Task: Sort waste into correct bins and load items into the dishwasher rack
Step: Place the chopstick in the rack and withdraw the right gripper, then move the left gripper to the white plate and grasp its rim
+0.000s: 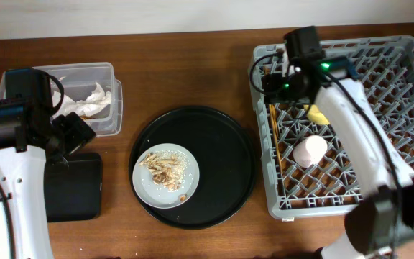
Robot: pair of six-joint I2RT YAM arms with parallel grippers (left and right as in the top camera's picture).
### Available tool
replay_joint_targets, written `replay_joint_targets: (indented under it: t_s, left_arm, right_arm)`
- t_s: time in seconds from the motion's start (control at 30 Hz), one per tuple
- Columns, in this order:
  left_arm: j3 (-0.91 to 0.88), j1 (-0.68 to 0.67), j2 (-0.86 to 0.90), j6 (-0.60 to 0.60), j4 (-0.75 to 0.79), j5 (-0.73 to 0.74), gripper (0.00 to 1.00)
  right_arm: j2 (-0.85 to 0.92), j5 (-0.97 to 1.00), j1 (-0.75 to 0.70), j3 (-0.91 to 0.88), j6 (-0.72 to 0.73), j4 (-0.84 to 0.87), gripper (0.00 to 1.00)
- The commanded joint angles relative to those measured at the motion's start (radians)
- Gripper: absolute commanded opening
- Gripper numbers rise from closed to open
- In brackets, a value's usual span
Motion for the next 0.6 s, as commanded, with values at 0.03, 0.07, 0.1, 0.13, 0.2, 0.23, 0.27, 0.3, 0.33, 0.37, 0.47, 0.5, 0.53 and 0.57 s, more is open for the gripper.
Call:
replay_joint_targets:
  t_s: [0.03, 0.07, 0.1, 0.13, 0.2, 0.23, 0.27, 0.3, 0.33, 0.37, 0.47, 0.5, 0.53, 0.57]
  left_arm:
    - [0.007, 0.003, -0.004, -0.01, 0.0, -0.011, 0.99]
    - [0.007, 0.003, -0.004, -0.01, 0.0, -0.011, 0.99]
    - [0.007, 0.003, -0.004, -0.01, 0.0, -0.011, 0.99]
    - [0.007, 0.003, -0.004, -0.01, 0.0, -0.011, 0.99]
    - [0.007, 0.003, -0.004, -0.01, 0.0, -0.011, 0.99]
    - [0.007, 0.003, -0.004, -0.01, 0.0, -0.011, 0.99]
    - [0.007, 0.003, -0.004, -0.01, 0.0, -0.011, 0.99]
    - [0.007, 0.003, -0.004, -0.01, 0.0, -0.011, 0.99]
    - [0.007, 0.003, -0.004, -0.01, 0.0, -0.011, 0.99]
    - [0.007, 0.003, -0.004, -0.01, 0.0, -0.011, 0.99]
    - [0.007, 0.003, -0.004, -0.01, 0.0, -0.011, 0.99]
    - [0.007, 0.003, -0.004, -0.01, 0.0, -0.011, 0.99]
    - [0.007, 0.003, -0.004, -0.01, 0.0, -0.011, 0.99]
    - [0.007, 0.003, -0.004, -0.01, 0.0, -0.011, 0.99]
  right_arm:
    - [-0.276, -0.023, -0.172, 0.004, 0.118, -0.086, 0.99]
    - [-0.315, -0.023, -0.247, 0.004, 0.118, -0.108, 0.99]
    - [-0.34, -0.023, -0.312, 0.004, 0.119, -0.128, 0.99]
    - [-0.363, -0.012, -0.445, 0.004, 0.111, -0.173, 0.99]
    - [-0.354, 0.007, -0.599, 0.003, 0.111, -0.245, 0.99]
    - [-0.346, 0.007, -0.651, 0.003, 0.111, -0.277, 0.99]
    - [-0.336, 0.007, -0.691, 0.003, 0.112, -0.299, 0.99]
    - [-0.322, 0.007, -0.743, 0.003, 0.112, -0.306, 0.99]
    - [-0.314, 0.007, -0.766, 0.003, 0.112, -0.306, 0.99]
    - [-0.306, 0.007, -0.78, 0.003, 0.112, -0.306, 0.99]
    - [-0.286, 0.007, -0.783, 0.003, 0.112, -0.307, 0.99]
    - [-0.28, 0.006, -0.783, 0.003, 0.112, -0.307, 0.99]
    - [-0.277, 0.007, -0.783, 0.003, 0.112, -0.307, 0.99]
    - [-0.276, 0.007, -0.783, 0.003, 0.112, -0.306, 0.99]
